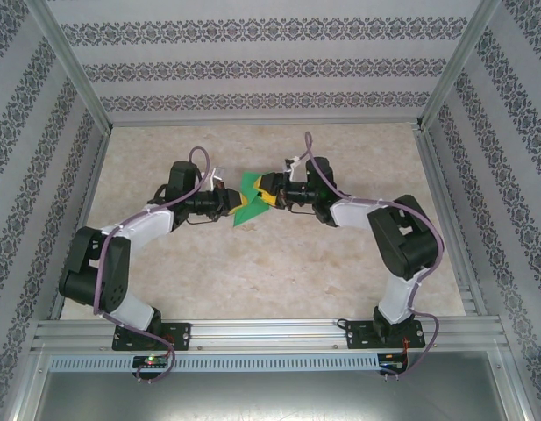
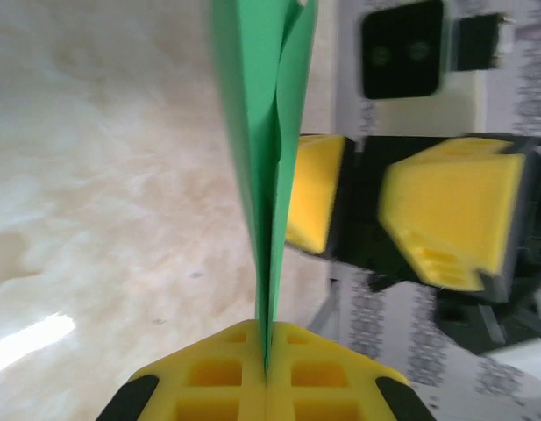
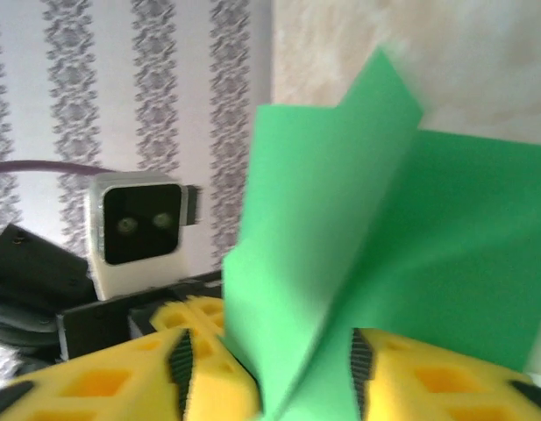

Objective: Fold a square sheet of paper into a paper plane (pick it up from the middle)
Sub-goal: Turn over the paper at the center of the table.

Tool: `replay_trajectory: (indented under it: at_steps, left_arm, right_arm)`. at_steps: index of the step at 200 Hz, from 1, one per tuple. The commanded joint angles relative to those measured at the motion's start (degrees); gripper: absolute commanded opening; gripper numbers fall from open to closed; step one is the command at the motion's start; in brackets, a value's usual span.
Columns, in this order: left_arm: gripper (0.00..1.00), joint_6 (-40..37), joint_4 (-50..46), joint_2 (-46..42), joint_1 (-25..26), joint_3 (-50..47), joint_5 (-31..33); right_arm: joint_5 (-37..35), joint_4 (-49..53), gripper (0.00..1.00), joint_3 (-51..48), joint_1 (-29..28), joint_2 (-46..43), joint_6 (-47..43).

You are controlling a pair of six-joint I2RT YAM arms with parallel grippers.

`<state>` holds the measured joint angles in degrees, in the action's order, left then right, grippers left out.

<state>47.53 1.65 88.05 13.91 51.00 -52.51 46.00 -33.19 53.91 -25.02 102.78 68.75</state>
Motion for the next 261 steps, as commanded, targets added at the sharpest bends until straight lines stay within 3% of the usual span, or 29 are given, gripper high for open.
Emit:
replay_trajectory:
  at_steps: [1,23,57,74,95,150,187,221,246,261]
  left_arm:
    - [0.06,-18.2,-28.4,-3.1,1.0,7.9,14.6]
    - [0.07,-25.1,-44.5,-2.3,4.3,15.4,36.1]
    - [0.09,-24.0,-60.0,3.2,11.7,24.1,68.5]
    - [0.09,-20.7,-65.3,7.3,14.8,27.9,78.0]
    - [0.11,-16.2,-68.0,11.6,18.8,31.0,84.0]
    - [0.25,-13.0,-63.3,22.2,24.2,37.0,76.9]
    - [0.67,-16.1,-46.9,18.4,24.3,32.9,57.2]
    - [0.79,-14.7,-36.5,14.1,20.2,27.3,45.4]
    - [0.84,-12.8,-32.5,10.6,14.8,22.4,42.9]
    - [0.93,-11.8,-31.0,8.0,10.7,18.6,42.8]
  right_arm:
    - [-8.2,18.6,0.62,-0.2,2.7,-8.9,-14.6]
    - [-16.4,30.0,0.71,0.1,3.4,-14.2,-22.8]
    - [-25.0,38.8,0.79,0.1,4.0,-18.8,-28.5]
    - [-27.1,41.3,0.81,0.3,4.6,-19.9,-29.8]
    - [-28.6,42.5,0.81,0.0,6.2,-20.8,-31.0]
    - [-29.7,43.2,0.80,-4.5,9.1,-25.5,-31.0]
    - [-29.4,44.4,0.76,-5.5,8.6,-27.1,-31.0]
    - [-31.7,45.4,0.74,-4.9,5.2,-26.8,-30.1]
    - [-33.9,45.0,0.68,-2.3,-2.5,-22.7,-28.4]
    - [-35.0,44.0,0.61,0.7,-8.4,-18.3,-26.6]
